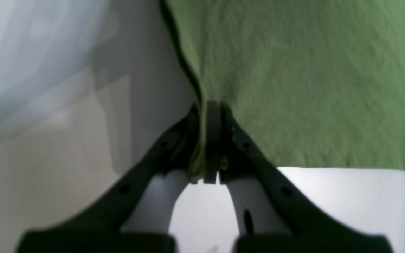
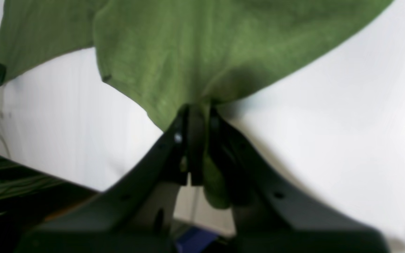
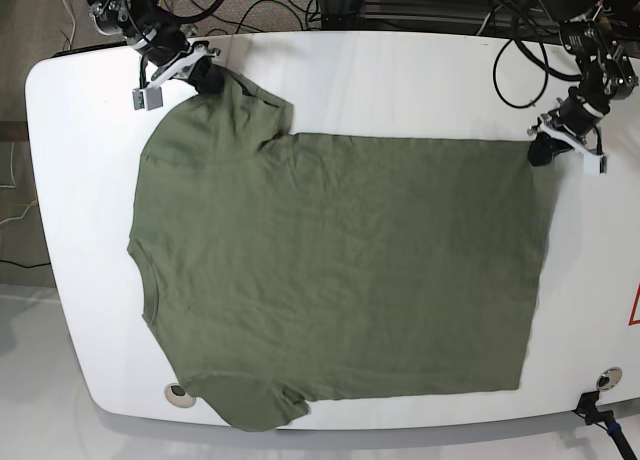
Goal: Fold the T-shirt properly
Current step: 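Close both grippers on the shoulder corners of the shirt, then lift the shoulder edge with both grippers and fold it over the shirt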
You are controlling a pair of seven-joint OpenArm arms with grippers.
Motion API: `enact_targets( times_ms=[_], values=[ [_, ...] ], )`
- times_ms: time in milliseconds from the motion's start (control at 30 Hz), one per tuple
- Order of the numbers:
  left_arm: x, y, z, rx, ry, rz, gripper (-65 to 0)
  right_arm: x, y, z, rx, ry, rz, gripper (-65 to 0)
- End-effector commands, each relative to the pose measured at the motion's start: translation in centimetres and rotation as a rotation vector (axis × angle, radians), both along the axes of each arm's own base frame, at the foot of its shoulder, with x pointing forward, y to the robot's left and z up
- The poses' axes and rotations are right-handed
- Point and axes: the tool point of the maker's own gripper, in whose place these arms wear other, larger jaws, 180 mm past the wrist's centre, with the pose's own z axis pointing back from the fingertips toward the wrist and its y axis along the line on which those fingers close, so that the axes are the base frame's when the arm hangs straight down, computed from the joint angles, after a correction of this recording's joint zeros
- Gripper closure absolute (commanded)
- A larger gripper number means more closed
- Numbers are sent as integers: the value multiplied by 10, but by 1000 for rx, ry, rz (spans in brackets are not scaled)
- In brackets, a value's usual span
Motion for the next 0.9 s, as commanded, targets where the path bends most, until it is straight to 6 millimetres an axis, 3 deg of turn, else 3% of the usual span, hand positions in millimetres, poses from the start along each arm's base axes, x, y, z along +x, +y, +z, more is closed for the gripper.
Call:
enact_targets(
  times_ms=[0,133,300,467,567,667,733,800,867],
  values=[
    [-10,6,6,55,14,-25,0,-8,-4,15,-35,-35,13,0],
    [-40,4,9,110,46,-65,0,-34,-5,11,-47,17,18,0],
    [-79,0,10,160,92,-130,0,-72,-22,5,-80,101,-21,0],
    [-130,-23,6,157,166,-161,0,-110,-28,10,-123,173,-9,0],
    [-147,-36,11,155,177,-174,0,-119,-20,16,-119,185,-11,0],
    [-143,-41,21,173,149,-190,0,-118,-17,21,-126,173,-7,0],
    [-137,-43,25,179,131,-196,0,-105,-18,22,-128,142,-7,0],
    [-112,-42,37,201,63,-198,0,-94,-18,24,-129,114,-7,0],
    [-104,-42,42,209,40,-201,0,-87,-18,24,-131,113,8,0]
  ],
)
